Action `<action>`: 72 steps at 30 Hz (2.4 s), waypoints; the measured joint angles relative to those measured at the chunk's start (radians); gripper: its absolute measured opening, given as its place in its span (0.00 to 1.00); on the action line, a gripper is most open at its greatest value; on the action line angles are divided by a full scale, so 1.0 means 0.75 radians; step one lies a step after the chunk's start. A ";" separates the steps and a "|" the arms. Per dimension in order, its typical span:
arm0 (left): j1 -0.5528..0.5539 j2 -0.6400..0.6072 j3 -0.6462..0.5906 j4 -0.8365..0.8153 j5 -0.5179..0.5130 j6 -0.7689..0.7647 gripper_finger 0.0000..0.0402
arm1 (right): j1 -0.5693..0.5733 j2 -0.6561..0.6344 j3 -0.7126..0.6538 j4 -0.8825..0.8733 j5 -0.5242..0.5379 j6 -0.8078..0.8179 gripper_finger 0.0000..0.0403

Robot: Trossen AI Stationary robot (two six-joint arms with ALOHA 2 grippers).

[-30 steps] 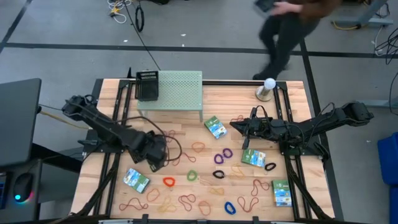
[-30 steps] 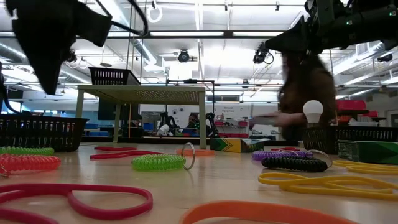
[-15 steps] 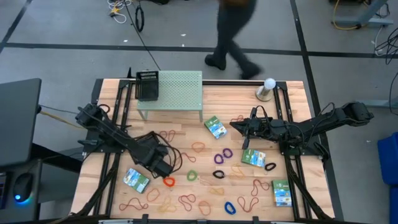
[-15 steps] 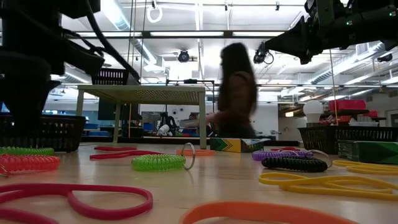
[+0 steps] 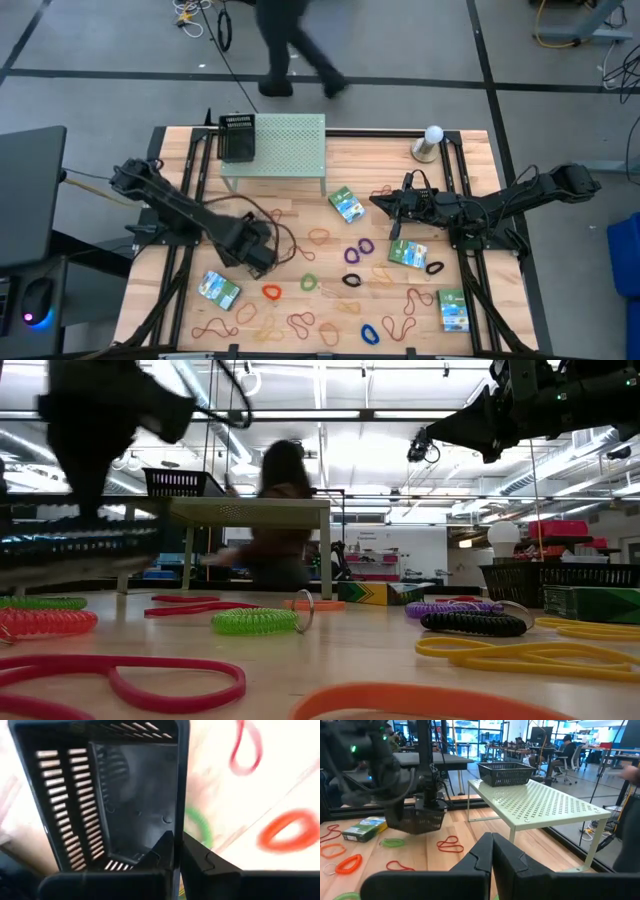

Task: Pick & Place Office Desk Supplies
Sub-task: Put the black bin on the shelf

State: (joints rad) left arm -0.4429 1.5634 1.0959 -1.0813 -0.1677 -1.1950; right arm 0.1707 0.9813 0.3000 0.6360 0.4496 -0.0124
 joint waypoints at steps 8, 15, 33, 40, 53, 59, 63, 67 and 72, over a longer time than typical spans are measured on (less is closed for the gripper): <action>0.119 -0.010 0.004 0.420 -0.022 -0.210 0.04 | 0.001 0.000 0.000 0.000 0.000 -0.001 0.03; 0.222 0.017 0.003 0.540 -0.131 -0.248 0.04 | 0.000 0.000 0.000 0.005 0.000 -0.004 0.03; 0.280 0.018 0.022 0.552 -0.069 0.700 0.39 | 0.000 0.000 0.000 0.005 0.000 -0.005 0.03; 0.174 0.019 0.043 0.489 -0.018 1.273 0.46 | 0.000 0.000 0.000 0.005 0.000 -0.005 0.03; 0.100 0.200 0.043 0.508 -0.069 1.298 0.49 | 0.000 0.000 0.000 0.012 0.000 -0.005 0.03; 0.100 0.283 0.044 0.499 -0.113 1.287 0.41 | 0.000 0.000 0.000 0.012 0.000 -0.005 0.03; 0.099 0.306 0.044 0.502 -0.136 1.265 0.25 | 0.000 0.000 0.000 0.012 0.000 -0.006 0.03; 0.077 0.292 0.044 0.520 -0.148 1.266 0.05 | 0.000 0.000 0.000 0.012 0.000 -0.006 0.03; 0.024 0.199 0.096 0.538 -0.170 1.273 0.03 | 0.000 0.000 0.000 0.011 -0.001 -0.006 0.03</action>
State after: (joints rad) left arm -0.4251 1.7127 1.1678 -0.6776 -0.2950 -0.2405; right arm 0.1707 0.9813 0.3000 0.6445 0.4492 -0.0166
